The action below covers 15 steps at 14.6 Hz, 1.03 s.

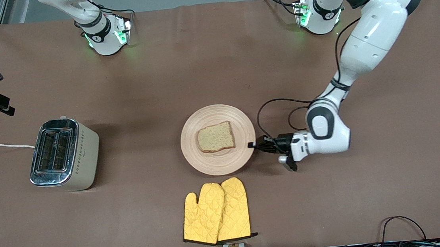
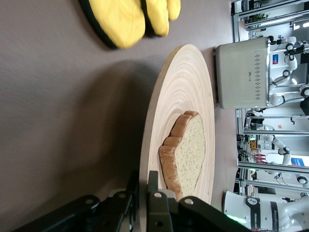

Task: Move plate and put bread in toaster
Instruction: 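Push the plate with the left gripper toward the toaster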

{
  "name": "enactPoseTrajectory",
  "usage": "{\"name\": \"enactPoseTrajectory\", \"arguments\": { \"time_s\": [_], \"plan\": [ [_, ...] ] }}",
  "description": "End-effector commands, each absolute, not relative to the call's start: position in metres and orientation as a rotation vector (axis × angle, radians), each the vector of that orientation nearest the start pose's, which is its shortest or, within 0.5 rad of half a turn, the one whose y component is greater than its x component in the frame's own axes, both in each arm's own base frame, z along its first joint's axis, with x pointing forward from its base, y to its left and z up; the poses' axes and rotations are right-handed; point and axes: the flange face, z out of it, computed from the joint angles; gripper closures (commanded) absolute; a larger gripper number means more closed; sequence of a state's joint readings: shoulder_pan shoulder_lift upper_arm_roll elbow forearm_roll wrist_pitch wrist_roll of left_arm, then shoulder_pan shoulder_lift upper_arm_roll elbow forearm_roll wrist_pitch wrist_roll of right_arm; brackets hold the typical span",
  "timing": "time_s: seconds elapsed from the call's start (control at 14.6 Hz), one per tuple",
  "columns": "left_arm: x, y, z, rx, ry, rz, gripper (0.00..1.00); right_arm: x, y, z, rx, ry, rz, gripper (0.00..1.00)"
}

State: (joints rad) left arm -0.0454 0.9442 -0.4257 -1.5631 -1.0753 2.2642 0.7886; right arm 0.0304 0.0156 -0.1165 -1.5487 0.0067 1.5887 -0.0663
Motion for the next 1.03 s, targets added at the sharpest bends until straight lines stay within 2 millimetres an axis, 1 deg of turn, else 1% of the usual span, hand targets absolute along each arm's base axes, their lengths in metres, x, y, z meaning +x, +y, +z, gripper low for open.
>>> {"name": "enactPoseTrajectory", "arguments": {
  "time_s": [0.0,0.07,0.14,0.21,0.27,0.34,0.41,0.48,0.55,0.69,0.75,0.89,0.96],
  "plan": [
    [0.613,-0.307,0.114,2.003,-0.202,-0.063,0.96,0.551,-0.048,0.630,-3.123,0.051,-0.043,0.00],
    [0.609,-0.313,0.112,1.999,-0.189,-0.068,0.72,0.550,-0.049,0.632,-3.122,0.053,-0.048,0.00],
    [0.610,-0.313,0.114,1.993,-0.168,-0.067,0.52,0.551,-0.050,0.630,-3.122,0.055,-0.043,0.00],
    [0.612,-0.312,0.117,1.996,-0.141,-0.072,0.01,0.551,-0.053,0.630,-3.122,0.060,-0.043,0.00],
    [0.616,-0.309,0.122,2.007,-0.098,-0.080,0.00,0.551,-0.057,0.629,-3.120,0.065,-0.041,0.00],
    [0.623,-0.304,0.137,2.021,-0.058,-0.083,0.00,0.552,-0.057,0.630,-3.121,0.065,-0.046,0.00],
    [0.630,-0.301,0.155,2.035,-0.034,-0.083,0.00,0.555,-0.055,0.628,-3.122,0.046,-0.044,0.00],
    [0.638,-0.294,0.176,2.060,-0.010,-0.084,0.00,0.555,-0.048,0.628,-3.122,0.006,-0.044,0.00],
    [0.646,-0.286,0.196,2.100,-0.007,-0.081,0.00,0.556,-0.037,0.628,-3.123,-0.038,-0.041,0.00],
    [0.668,-0.246,0.245,2.208,0.046,-0.065,0.00,0.557,-0.008,0.628,-3.122,-0.129,-0.040,0.00],
    [0.675,-0.233,0.273,2.272,0.059,-0.050,0.00,0.557,0.010,0.627,-3.120,-0.169,-0.035,0.00],
    [0.679,-0.211,0.330,2.415,0.070,-0.054,0.00,0.564,0.033,0.613,-3.111,-0.209,-0.001,0.00],
    [0.680,-0.197,0.354,2.509,0.047,-0.033,0.00,0.567,0.051,0.606,-3.074,-0.242,0.009,0.00]
  ]
}}
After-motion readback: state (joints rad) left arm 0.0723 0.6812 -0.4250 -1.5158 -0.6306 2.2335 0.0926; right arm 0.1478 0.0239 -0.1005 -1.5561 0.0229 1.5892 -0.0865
